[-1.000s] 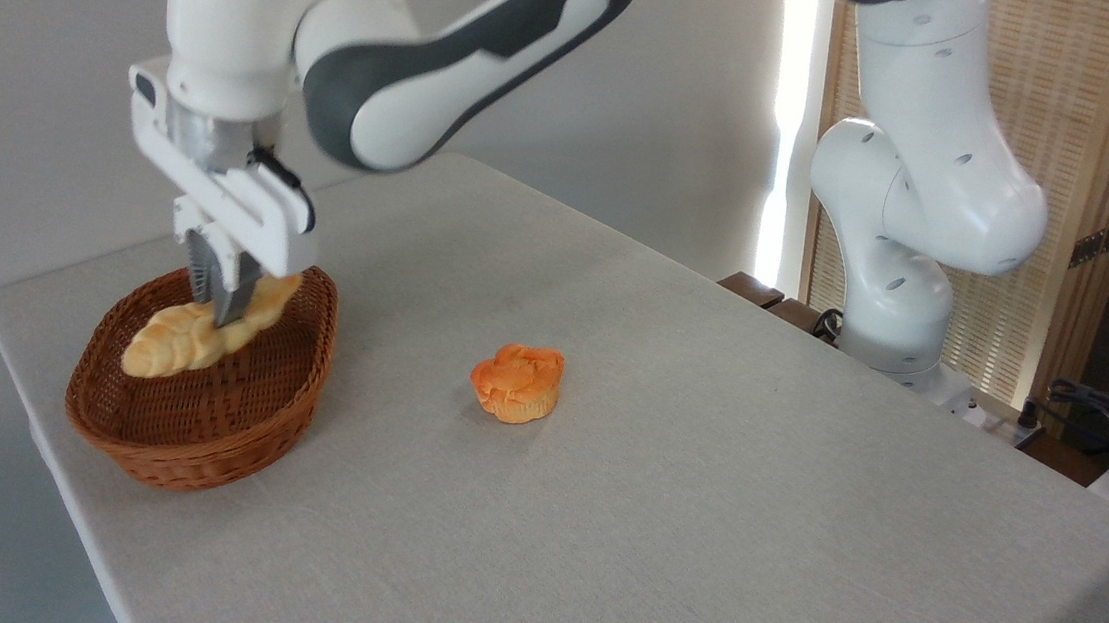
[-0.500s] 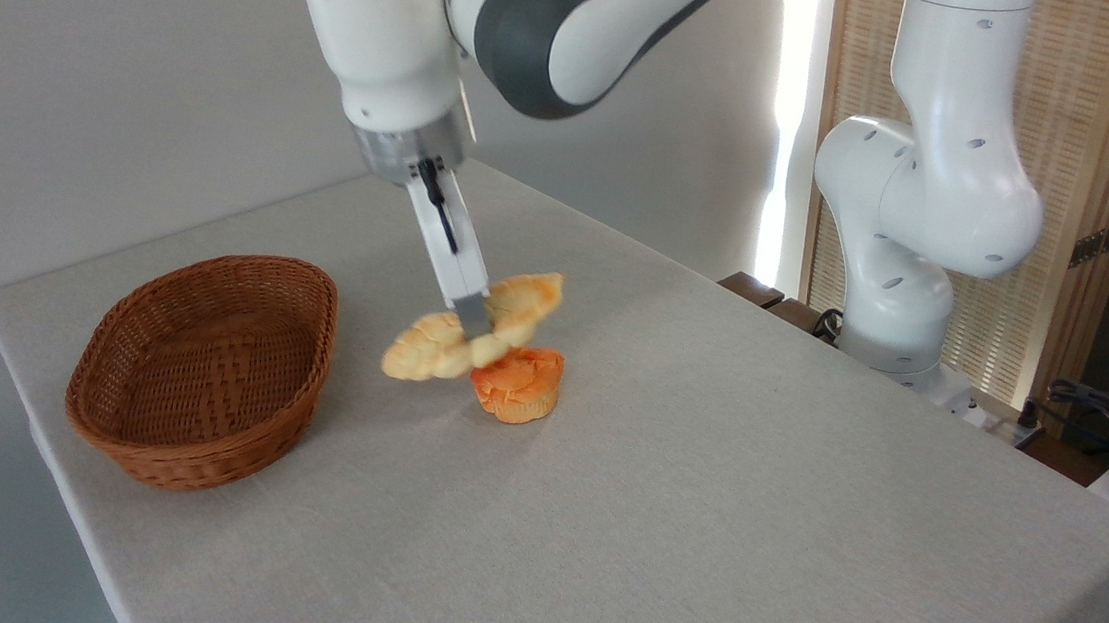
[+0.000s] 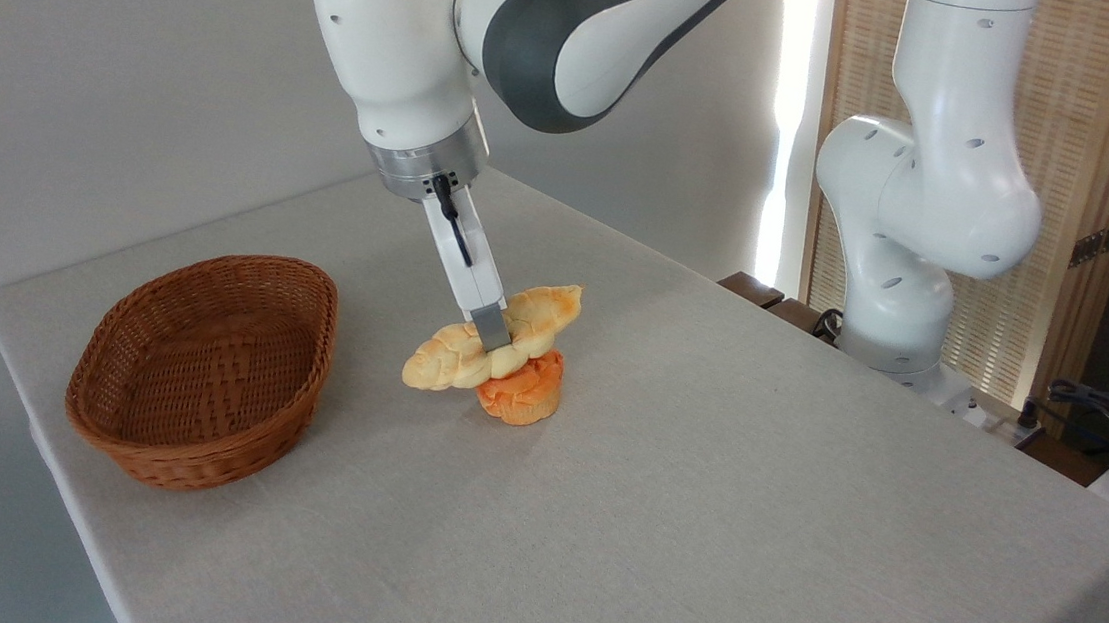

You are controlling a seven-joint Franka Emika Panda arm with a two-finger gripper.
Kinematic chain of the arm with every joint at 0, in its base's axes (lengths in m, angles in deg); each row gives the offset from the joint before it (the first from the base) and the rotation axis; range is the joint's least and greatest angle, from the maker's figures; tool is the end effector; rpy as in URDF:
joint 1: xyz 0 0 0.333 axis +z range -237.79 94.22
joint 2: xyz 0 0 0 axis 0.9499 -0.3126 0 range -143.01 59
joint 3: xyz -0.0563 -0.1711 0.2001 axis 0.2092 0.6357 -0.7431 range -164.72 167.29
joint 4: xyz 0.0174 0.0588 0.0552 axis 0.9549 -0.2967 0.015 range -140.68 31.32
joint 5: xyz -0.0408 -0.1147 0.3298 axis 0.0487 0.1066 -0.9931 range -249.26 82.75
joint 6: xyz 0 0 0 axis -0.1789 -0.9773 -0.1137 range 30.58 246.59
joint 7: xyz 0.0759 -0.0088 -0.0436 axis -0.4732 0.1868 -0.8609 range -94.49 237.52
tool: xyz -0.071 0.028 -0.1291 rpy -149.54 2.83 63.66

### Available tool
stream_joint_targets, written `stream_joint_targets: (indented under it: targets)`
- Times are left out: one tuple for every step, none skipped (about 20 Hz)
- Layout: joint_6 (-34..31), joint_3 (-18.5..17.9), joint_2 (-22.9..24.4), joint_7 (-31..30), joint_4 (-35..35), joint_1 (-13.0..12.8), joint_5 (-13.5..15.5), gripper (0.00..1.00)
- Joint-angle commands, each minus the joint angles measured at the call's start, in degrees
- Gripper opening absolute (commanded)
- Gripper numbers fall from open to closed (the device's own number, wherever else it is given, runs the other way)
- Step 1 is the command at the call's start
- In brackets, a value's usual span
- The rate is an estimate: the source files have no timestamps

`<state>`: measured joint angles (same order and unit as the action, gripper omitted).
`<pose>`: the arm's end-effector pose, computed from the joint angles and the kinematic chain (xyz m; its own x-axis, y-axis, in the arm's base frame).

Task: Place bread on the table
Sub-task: 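Lower the bread roll onto the orange bun and open the gripper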

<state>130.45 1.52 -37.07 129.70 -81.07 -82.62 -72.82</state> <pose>0.4480 -0.1125 0.3966 0.4020 -0.9152 0.0268 -0.8829 -0.3798 0.2760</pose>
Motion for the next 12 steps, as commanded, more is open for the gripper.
stream_joint_targets:
  targets:
    - [-0.3,-3.2,1.8,0.8,-0.1,-0.2,-0.2,1.0]
    - [-0.3,-4.0,2.4,0.9,0.0,-0.2,-0.1,1.0]
    - [-0.3,-4.4,2.6,0.9,0.0,-0.2,-0.1,1.0]
    - [-0.4,-4.6,2.9,0.9,0.0,-0.2,-0.1,1.0]
    - [-0.4,-4.6,2.9,0.9,0.0,-0.1,0.0,1.0]
    - [-0.4,-4.6,2.9,1.0,0.0,-0.2,-0.1,1.0]
    - [-0.4,-4.5,2.9,1.1,0.0,-0.2,-0.1,1.0]
    - [-0.4,-4.5,2.9,1.0,0.0,-0.2,0.0,1.0]
    - [-0.4,-4.5,2.9,1.0,0.4,-0.2,0.0,1.0]
    - [-0.4,-4.6,2.9,1.0,1.2,-0.1,0.0,1.0]
    - [-0.4,-4.7,2.9,0.9,1.8,-0.1,-0.1,1.0]
    - [-0.4,-5.2,2.9,0.8,2.8,0.0,-0.1,1.0]
